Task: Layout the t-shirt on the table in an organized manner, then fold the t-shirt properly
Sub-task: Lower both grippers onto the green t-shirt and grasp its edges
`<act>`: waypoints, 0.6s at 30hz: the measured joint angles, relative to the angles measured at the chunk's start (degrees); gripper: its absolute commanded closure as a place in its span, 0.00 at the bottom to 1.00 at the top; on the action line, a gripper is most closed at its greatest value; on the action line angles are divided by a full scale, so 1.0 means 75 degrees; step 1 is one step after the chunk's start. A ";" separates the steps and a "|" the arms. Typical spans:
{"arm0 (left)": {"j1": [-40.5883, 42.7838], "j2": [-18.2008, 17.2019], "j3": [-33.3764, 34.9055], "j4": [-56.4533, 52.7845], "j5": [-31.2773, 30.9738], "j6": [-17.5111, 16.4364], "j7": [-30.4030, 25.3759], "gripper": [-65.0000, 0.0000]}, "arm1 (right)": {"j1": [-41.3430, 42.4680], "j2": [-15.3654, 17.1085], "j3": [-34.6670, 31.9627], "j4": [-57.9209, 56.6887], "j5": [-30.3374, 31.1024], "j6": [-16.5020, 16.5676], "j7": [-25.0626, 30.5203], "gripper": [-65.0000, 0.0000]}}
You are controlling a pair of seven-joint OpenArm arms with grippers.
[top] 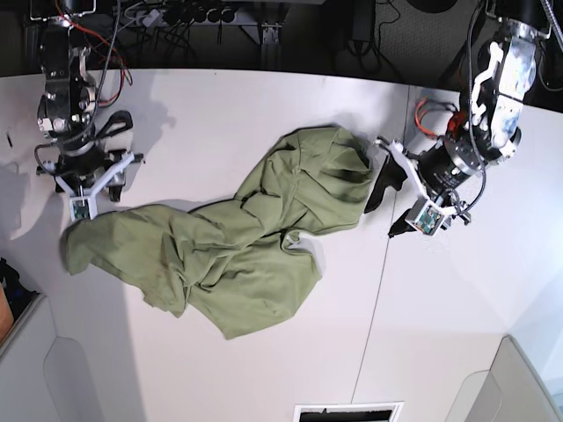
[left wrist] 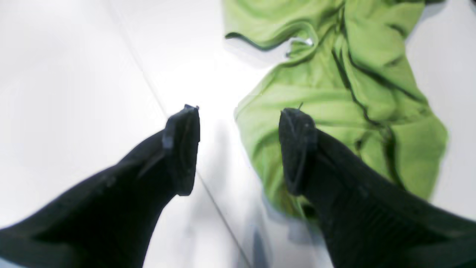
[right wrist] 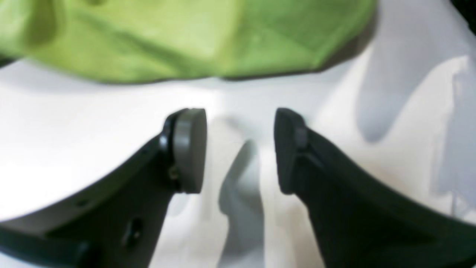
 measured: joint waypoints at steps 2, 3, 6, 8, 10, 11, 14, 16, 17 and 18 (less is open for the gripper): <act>-0.0522 0.0044 0.0367 -0.0478 0.0009 0.0003 0.0003 0.44 | 0.0376 0.0000 0.0006 -0.0221 -0.0006 -0.0003 0.0015 0.55; -0.0769 0.0108 0.0536 -0.0705 0.0009 0.0017 -0.0003 0.44 | 0.0548 0.0000 0.0003 -0.0300 -0.0015 -0.0006 0.0038 0.55; -0.1338 0.0382 0.1000 -0.1323 0.0134 0.0032 -0.0032 0.44 | 0.0903 -0.0003 0.0003 -0.0507 -0.0015 -0.0015 0.0061 0.55; -0.1536 0.0609 0.1201 -0.1684 0.0265 0.0032 -0.0032 0.44 | 0.1000 0.0000 0.0003 -0.0583 -0.0041 -0.0015 0.0003 0.55; -0.1679 0.0828 0.1335 -0.1970 0.0332 0.0029 -0.0041 0.44 | 0.1020 0.0000 0.0006 -0.0592 -0.0108 -0.0012 -0.0009 0.55; -0.1740 0.0921 0.1387 -0.2081 0.0326 0.0032 -0.0055 0.44 | 0.1032 0.0000 0.0017 -0.0595 -0.0128 -0.0015 -0.0015 0.55; -0.1897 0.1174 0.1507 -0.2410 0.0522 0.0029 -0.0114 0.44 | 0.1037 -0.0006 0.0099 -0.0632 -0.0157 -0.0154 0.0015 0.55; -0.1923 0.1361 0.1527 -0.2702 0.0924 0.0035 -0.0259 0.44 | 0.1058 -0.0006 0.0259 -0.0819 -0.0227 -0.0207 0.0041 0.55; -0.1915 0.1419 0.1527 -0.2853 0.1005 0.0029 -0.0356 0.44 | 0.1058 -0.0003 0.0353 -0.0930 -0.0236 -0.0213 0.0090 0.55; -0.1903 0.1451 0.1533 -0.2999 0.1049 0.0032 -0.0446 0.44 | 0.1058 0.0000 0.0420 -0.1055 -0.0181 -0.0213 0.0157 0.55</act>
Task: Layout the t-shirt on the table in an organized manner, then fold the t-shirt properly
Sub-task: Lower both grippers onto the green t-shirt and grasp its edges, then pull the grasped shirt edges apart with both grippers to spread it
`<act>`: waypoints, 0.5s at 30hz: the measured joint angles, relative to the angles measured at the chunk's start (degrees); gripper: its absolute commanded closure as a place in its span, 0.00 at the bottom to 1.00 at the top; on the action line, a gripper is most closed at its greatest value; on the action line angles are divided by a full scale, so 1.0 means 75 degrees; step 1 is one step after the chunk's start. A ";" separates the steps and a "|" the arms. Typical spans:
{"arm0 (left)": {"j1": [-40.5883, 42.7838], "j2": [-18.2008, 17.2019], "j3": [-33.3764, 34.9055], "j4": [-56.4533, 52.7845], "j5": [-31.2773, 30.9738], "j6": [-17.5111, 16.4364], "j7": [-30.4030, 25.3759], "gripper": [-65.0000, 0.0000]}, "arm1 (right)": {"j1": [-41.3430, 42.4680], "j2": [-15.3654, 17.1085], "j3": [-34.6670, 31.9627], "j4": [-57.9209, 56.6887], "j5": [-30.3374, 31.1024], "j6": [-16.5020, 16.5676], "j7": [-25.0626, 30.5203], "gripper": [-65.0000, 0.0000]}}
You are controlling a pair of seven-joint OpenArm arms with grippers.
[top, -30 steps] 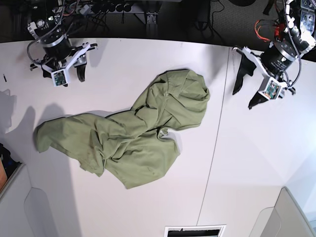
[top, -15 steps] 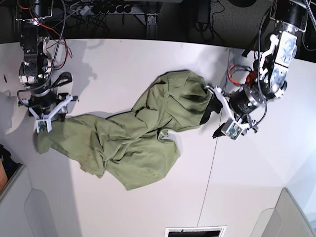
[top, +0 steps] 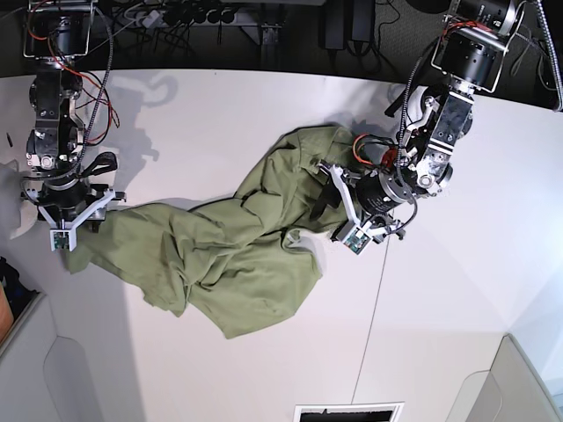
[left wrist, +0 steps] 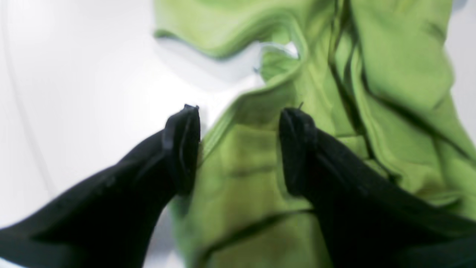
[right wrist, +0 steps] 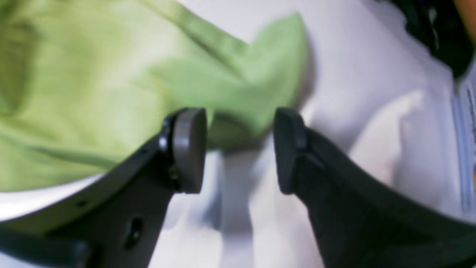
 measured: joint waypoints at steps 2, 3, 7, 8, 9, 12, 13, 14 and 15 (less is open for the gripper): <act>0.0015 0.0032 -0.0003 -0.0210 -0.0009 -0.0006 -0.0195 0.44 | 0.0003 0.0006 0.0061 -0.0289 0.0064 0.0035 0.0160 0.55; -0.0012 0.0035 -0.0003 -0.0306 -0.0038 -0.0015 -0.0239 0.44 | 0.0006 0.0003 0.0061 -0.0446 0.0070 0.0105 0.0294 0.55; -0.0064 0.0050 -0.0009 -0.0565 -0.0079 -0.0038 -0.0391 0.44 | 0.0219 -0.0003 0.0061 -0.0979 0.0274 0.0562 0.0688 0.55; -0.0064 0.0050 -0.0009 -0.0597 -0.0090 -0.0041 -0.0408 0.44 | 0.0341 -0.0006 0.0061 -0.1122 0.0283 0.0577 0.0723 0.55; -0.0064 0.0050 -0.0009 -0.0621 -0.0090 -0.0044 -0.0414 0.44 | 0.0449 -0.0006 0.0061 -0.1236 0.0286 0.0577 0.0729 0.55; -0.0064 0.0052 -0.0009 -0.0656 -0.0087 -0.0061 -0.0420 0.55 | 0.0702 -0.0023 0.0061 -0.1504 0.0294 0.0595 0.0737 0.70; -0.0064 0.0052 -0.0009 -0.0659 -0.0050 -0.0052 -0.0411 0.64 | 0.0781 -0.0026 0.0061 -0.1594 0.0358 0.0600 0.0734 0.78; -0.0064 0.0050 -0.0015 -0.0670 -0.0020 -0.0050 -0.0408 0.74 | 0.0857 -0.0026 0.0061 -0.1684 0.0379 0.0638 0.0731 0.85; -0.0064 0.0047 -0.0017 -0.0676 0.0061 -0.0050 -0.0405 0.82 | 0.0921 -0.0029 0.0061 -0.1746 0.0402 0.0670 0.0729 0.92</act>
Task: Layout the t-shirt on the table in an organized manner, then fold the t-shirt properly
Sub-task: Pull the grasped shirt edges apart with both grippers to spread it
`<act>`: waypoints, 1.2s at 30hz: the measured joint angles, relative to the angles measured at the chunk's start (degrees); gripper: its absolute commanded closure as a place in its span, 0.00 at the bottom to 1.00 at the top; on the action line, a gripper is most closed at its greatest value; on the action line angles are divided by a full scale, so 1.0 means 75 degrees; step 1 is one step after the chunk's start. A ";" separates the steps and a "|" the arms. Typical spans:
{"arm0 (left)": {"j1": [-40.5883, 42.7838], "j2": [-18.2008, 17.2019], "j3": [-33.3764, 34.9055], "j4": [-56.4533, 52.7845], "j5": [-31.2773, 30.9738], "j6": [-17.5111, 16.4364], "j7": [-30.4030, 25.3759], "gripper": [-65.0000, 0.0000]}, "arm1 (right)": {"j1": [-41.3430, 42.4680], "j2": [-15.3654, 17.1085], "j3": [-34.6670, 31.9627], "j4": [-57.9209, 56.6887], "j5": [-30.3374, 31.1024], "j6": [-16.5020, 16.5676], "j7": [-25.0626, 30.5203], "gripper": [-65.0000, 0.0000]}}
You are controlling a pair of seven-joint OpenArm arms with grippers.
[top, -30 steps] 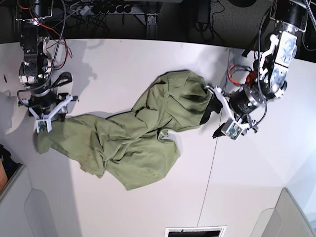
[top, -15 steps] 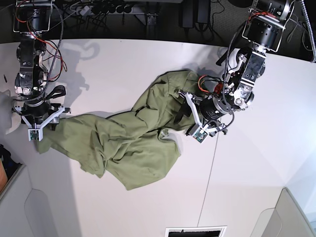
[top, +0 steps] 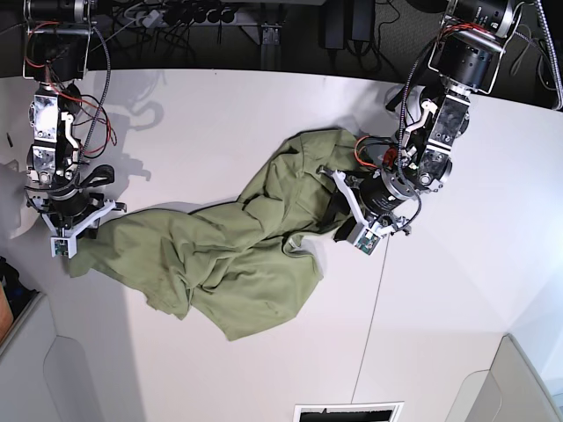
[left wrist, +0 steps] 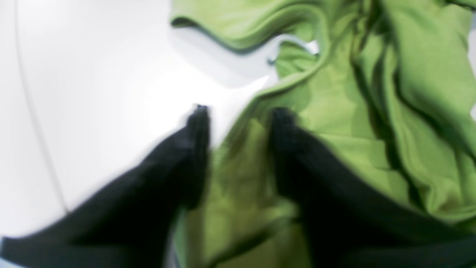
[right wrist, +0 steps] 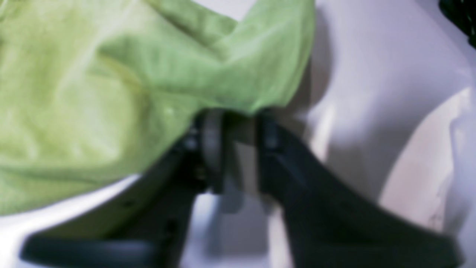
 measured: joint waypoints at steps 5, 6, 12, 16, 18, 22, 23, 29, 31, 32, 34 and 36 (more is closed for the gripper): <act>0.0000 0.0000 0.0009 0.0015 0.0460 0.0370 -0.0032 1.00 | 0.0061 0.0003 0.0000 0.0035 -0.0434 0.0251 -0.0114 1.00; 0.0000 -0.0012 0.0009 0.0026 0.0574 0.0746 -0.0026 1.00 | 0.0055 0.0009 0.0000 0.0061 -0.0592 0.0248 -0.0227 1.00; 0.0003 -0.0699 -0.0020 0.0015 0.0801 0.1480 0.0119 1.00 | 0.0052 0.0006 0.0662 0.0388 -0.0749 0.0160 -0.0775 1.00; 0.0003 -0.0930 -0.0009 0.0009 0.0772 0.1478 0.0192 1.00 | 0.0050 0.0009 0.1411 0.0411 -0.0347 0.0172 -0.1174 1.00; 0.0006 -0.0991 0.0006 0.0012 0.0766 0.1475 0.0233 1.00 | -0.0023 0.0017 0.1728 0.0411 -0.0026 0.0402 -0.1250 1.00; 0.0000 -0.1072 -0.0006 0.0032 0.0810 0.2046 0.0711 1.00 | -0.0425 0.0003 0.2122 0.0431 0.0434 0.0714 -0.1247 1.00; -0.0003 -0.1078 -0.0006 0.0029 0.0825 0.2110 0.0755 1.00 | -0.0557 -0.0023 0.2206 0.0440 0.0565 0.0790 -0.1157 1.00; 0.0000 -0.1078 -0.0012 0.0032 0.0898 0.2299 0.0831 0.70 | -0.1396 0.0020 0.2471 0.1177 0.1684 0.1533 -0.1647 0.78; -0.0015 -0.1102 -0.0041 0.0029 0.0918 0.2314 0.0836 0.60 | -0.1877 -0.0003 0.2477 0.1670 0.2256 0.1818 -0.1781 0.60; -0.0029 -0.1116 -0.0050 0.0029 0.0901 0.2320 0.0845 0.58 | -0.2084 -0.0023 0.2480 0.1941 0.2401 0.2055 -0.1950 0.57; -0.0035 -0.1119 -0.0055 0.0029 0.0903 0.2331 0.0863 0.58 | -0.2416 -0.0114 0.2480 0.2500 0.2652 0.2331 -0.2197 0.57; -0.0035 -0.1105 -0.0154 0.0032 0.0842 0.2328 0.0874 0.58 | -0.2617 -0.0189 0.2468 0.3077 0.2879 0.2355 -0.2299 0.57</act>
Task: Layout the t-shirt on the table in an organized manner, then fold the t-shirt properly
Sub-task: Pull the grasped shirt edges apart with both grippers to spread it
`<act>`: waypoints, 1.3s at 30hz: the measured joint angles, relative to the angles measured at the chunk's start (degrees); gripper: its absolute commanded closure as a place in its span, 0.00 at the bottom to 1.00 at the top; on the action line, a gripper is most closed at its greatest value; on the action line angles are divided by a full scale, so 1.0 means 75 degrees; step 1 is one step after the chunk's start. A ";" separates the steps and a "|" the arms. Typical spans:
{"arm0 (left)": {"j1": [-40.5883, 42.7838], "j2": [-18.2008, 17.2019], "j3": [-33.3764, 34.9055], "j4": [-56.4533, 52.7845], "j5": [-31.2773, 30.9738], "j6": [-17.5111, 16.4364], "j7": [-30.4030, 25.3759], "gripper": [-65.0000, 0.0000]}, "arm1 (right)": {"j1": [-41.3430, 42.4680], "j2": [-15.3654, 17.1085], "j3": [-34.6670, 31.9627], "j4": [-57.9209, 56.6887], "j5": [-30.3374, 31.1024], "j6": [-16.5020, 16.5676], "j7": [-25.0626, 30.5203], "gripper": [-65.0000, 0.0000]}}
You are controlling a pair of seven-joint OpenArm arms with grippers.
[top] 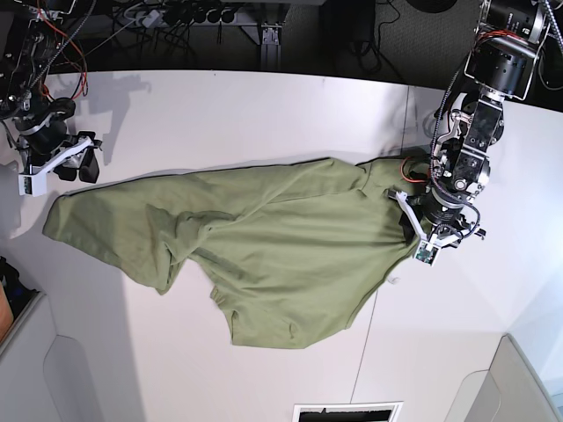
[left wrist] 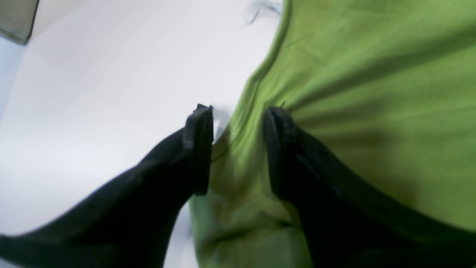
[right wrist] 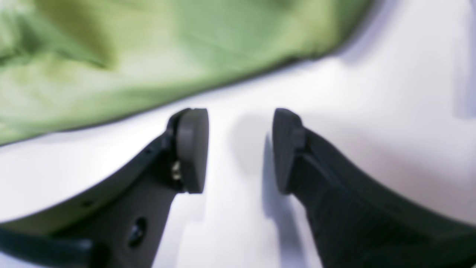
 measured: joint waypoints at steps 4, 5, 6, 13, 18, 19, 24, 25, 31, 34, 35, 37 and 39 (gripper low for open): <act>0.0035 0.0009 -0.0350 0.0012 -0.0408 -0.0154 0.0093 0.58 | -0.0204 -0.0067 0.0003 0.0863 0.0172 0.0029 0.0090 0.57; 0.0038 0.0009 -0.0475 0.0029 -0.0519 -0.0286 0.0140 0.58 | -0.0233 -0.0108 0.0003 0.0941 0.0204 0.0029 0.0114 0.57; 0.0047 0.0006 -0.0603 0.0050 -0.0662 -0.0425 0.0221 0.58 | -0.0233 -0.0192 0.0003 0.0988 0.0207 0.0029 0.0122 0.57; 0.0099 0.0006 -0.1125 0.0274 -0.1810 -0.1804 0.0557 0.58 | 0.0740 -0.0842 -0.0647 0.0982 -0.0117 0.0020 0.0335 0.57; 0.0137 0.0064 -0.1128 0.0306 -0.2168 -0.2238 0.0650 0.58 | 0.1492 -0.1250 -0.1754 0.0373 -0.1483 -0.0216 0.0711 0.54; 0.0143 0.0073 -0.1128 0.0315 -0.2174 -0.2256 0.0676 0.58 | 0.1647 -0.1309 -0.1999 0.0105 -0.1740 -0.0338 0.0807 0.51; 0.0140 0.0070 -0.1131 0.0321 -0.2177 -0.2259 0.0729 0.58 | 0.2358 -0.1527 -0.2809 -0.1483 -0.2602 -0.0959 0.1180 0.43; 0.0143 0.0070 -0.1131 0.0321 -0.2180 -0.2259 0.0726 0.58 | 0.2451 -0.1539 -0.2952 -0.1772 -0.2608 -0.0968 0.1195 0.43; 0.0140 0.0090 -0.1134 0.0321 -0.2174 -0.2259 0.0729 0.58 | 0.2707 -0.1539 -0.3599 -0.2296 -0.2632 -0.1096 0.1285 0.92; 0.0143 0.0090 -0.1134 0.0321 -0.2177 -0.2259 0.0729 0.58 | 0.2643 -0.1542 -0.3558 -0.1906 -0.2646 -0.1087 0.0857 1.00; 0.0143 0.0093 -0.1134 0.0321 -0.2177 -0.2259 0.0731 0.58 | 0.2640 -0.1542 -0.3497 -0.1708 -0.2652 -0.1084 0.0612 1.00; 0.0140 0.0093 -0.1137 0.0312 -0.2174 -0.2259 0.0731 0.58 | 0.2632 -0.1542 -0.3287 -0.1218 -0.2640 -0.1061 0.0207 1.00; 0.0143 0.0093 -0.1137 0.0280 -0.2171 -0.2261 0.0723 0.58 | 0.2532 -0.1542 -0.2964 -0.0592 -0.2634 -0.1078 0.0000 1.00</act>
